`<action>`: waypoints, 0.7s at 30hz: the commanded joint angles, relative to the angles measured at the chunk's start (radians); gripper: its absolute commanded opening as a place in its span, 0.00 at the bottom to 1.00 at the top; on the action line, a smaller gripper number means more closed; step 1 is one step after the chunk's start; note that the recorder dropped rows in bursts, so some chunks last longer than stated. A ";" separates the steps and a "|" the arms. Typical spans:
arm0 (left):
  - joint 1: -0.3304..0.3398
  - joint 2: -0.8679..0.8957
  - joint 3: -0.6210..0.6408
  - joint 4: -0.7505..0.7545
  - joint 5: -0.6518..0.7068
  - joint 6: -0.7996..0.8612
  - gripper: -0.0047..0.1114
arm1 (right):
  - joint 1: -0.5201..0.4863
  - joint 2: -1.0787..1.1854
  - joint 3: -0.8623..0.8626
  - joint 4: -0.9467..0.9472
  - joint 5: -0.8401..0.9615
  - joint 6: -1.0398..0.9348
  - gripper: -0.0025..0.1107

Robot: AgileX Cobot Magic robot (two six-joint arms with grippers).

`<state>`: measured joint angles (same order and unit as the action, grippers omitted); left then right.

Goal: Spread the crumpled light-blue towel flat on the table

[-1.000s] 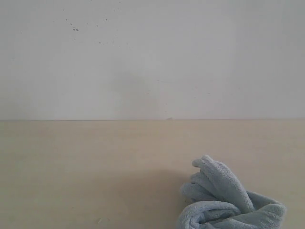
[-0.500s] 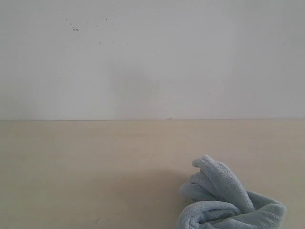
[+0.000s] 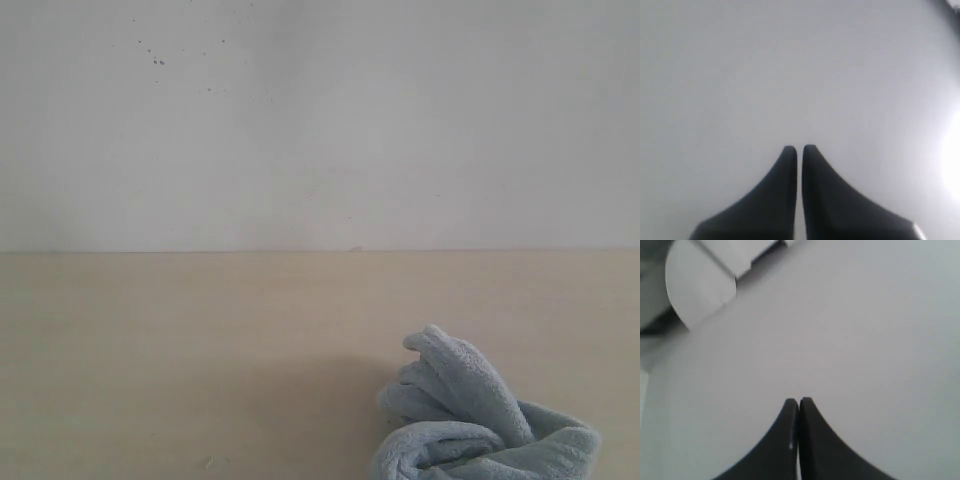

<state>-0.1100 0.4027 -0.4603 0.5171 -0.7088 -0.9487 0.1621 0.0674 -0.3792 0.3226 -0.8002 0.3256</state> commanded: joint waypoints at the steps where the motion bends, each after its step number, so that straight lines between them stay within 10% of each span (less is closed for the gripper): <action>1: 0.001 0.418 -0.189 0.316 0.048 -0.154 0.08 | -0.003 0.284 -0.174 -0.144 0.485 -0.543 0.02; 3: -0.003 0.617 -0.291 0.540 0.244 -0.261 0.08 | -0.003 0.522 -0.179 -0.076 0.483 -0.885 0.02; 6: -0.018 0.790 -0.314 1.195 0.423 -0.914 0.08 | -0.018 0.851 -0.210 0.398 0.747 -1.130 0.02; 9: -0.018 0.843 -0.258 1.227 0.268 -0.967 0.08 | -0.079 1.133 -0.268 0.518 1.119 -1.094 0.02; 13: -0.048 0.888 -0.177 1.227 0.202 -0.821 0.08 | -0.104 1.446 -0.466 0.104 1.560 -0.724 0.02; 21: -0.228 0.896 -0.173 1.199 1.170 -0.715 0.08 | -0.069 1.464 -0.578 -0.041 1.715 -0.619 0.02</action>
<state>-0.3149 1.2931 -0.6382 1.7550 0.1366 -1.7271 0.0799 1.5676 -0.9468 0.2945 0.9257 -0.2979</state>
